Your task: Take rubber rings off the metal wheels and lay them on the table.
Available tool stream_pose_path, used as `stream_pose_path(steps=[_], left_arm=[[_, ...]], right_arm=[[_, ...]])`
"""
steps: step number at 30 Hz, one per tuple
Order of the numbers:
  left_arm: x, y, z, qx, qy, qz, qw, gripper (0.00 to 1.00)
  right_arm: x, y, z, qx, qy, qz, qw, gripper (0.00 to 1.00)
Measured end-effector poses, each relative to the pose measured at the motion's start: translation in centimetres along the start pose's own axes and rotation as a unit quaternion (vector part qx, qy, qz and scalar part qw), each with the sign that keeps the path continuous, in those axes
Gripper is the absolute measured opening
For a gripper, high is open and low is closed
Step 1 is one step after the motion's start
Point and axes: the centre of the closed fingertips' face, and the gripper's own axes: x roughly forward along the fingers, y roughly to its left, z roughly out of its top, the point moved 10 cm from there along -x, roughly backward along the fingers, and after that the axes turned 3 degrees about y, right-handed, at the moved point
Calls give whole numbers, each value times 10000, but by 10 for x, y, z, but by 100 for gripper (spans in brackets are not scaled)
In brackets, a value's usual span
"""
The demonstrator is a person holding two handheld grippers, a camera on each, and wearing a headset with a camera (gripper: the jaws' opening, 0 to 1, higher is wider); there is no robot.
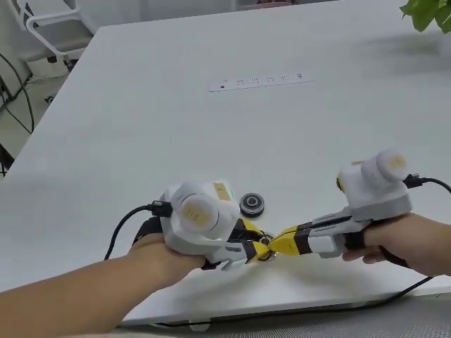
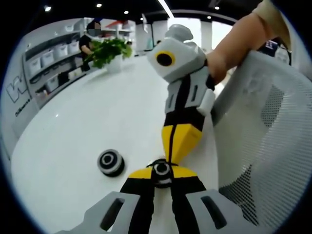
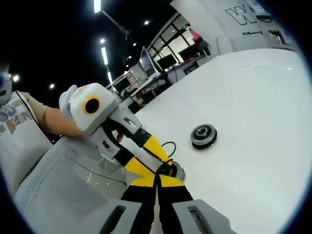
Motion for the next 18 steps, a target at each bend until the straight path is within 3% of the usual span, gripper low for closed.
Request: stream_pose_path(steps=[7,18], left_arm=[[0,2,-2,-63,-106,-80,9999,12],[0,2,0,-216,-115,-202,9995,15]], right_arm=[[-1,-3,0,-185,82,-131,9997,0],[-4,-8,1,-150,-13,-215,9997,0]])
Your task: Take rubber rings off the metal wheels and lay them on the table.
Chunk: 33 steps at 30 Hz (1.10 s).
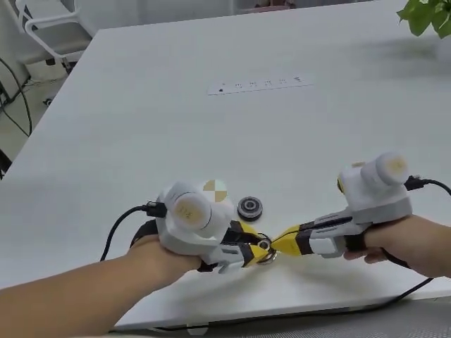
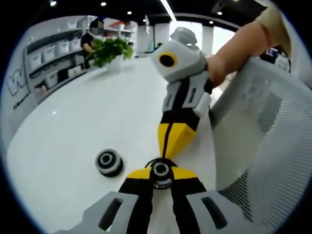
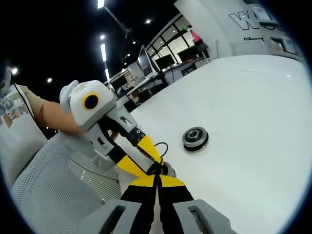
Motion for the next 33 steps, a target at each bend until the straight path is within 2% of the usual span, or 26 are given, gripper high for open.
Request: stream_pose_path(steps=[13,23,33], left_arm=[[-7,-4,3,19,109,-110,9999,23],[-25,-7,11,-54,-103,-145,9998,31],[-50,-7,12,-218,-330,-86,9992,40]], right_arm=[[-2,1,2,-21,-30,-36,10000,0],[-5,3,8,-49,-131,-44,9999,0],[-8,8,14,-100,-197,-12,9998,0]])
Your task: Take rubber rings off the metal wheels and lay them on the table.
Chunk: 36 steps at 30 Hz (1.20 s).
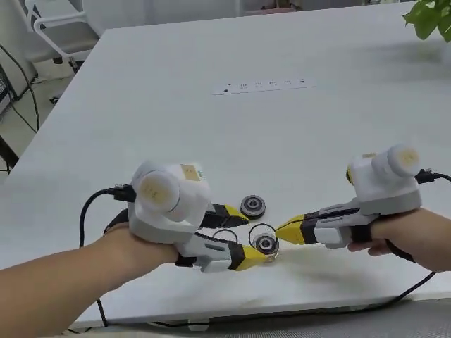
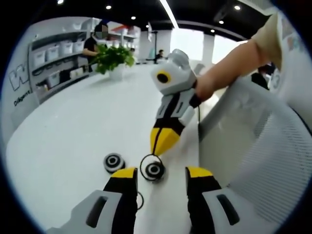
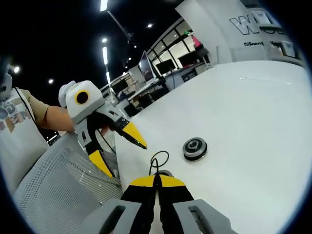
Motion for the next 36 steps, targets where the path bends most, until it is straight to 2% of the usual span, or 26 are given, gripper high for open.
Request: stream_pose_path(steps=[7,19,30,36], left_arm=[[-17,1,0,-138,-202,106,9996,44],[-36,2,-8,-243,-281,286,9989,52],[-53,6,-23,-435,-354,561,9968,58],[-63,8,-32,-543,-359,740,9951,61]], right_arm=[[-1,4,6,-36,-24,45,10000,0],[5,8,18,-98,-22,86,9999,0],[26,14,28,-146,53,175,9997,0],[39,11,27,-108,149,109,9998,0]])
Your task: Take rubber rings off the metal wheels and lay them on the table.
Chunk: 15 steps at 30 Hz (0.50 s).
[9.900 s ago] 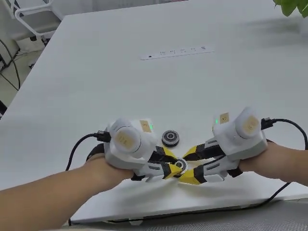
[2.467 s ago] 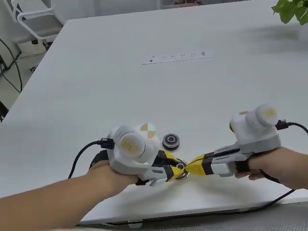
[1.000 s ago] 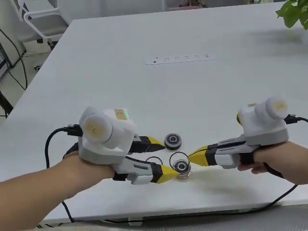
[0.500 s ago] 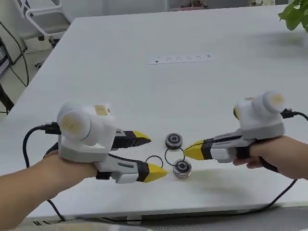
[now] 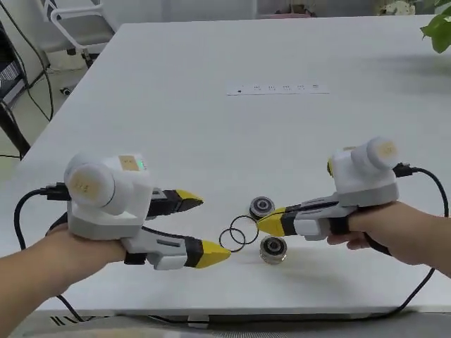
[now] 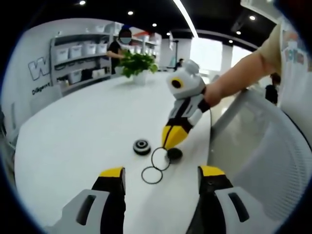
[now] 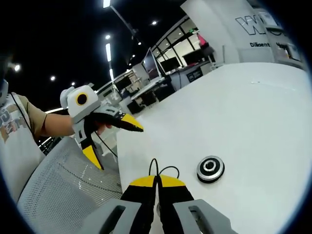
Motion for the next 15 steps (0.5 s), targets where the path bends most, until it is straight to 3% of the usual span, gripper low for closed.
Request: stream_pose_path(steps=[15], left_arm=[[-10,6,-13,-187,4,243,9995,67]], right_arm=[[19,-10,-3,280,119,-150,9994,0]])
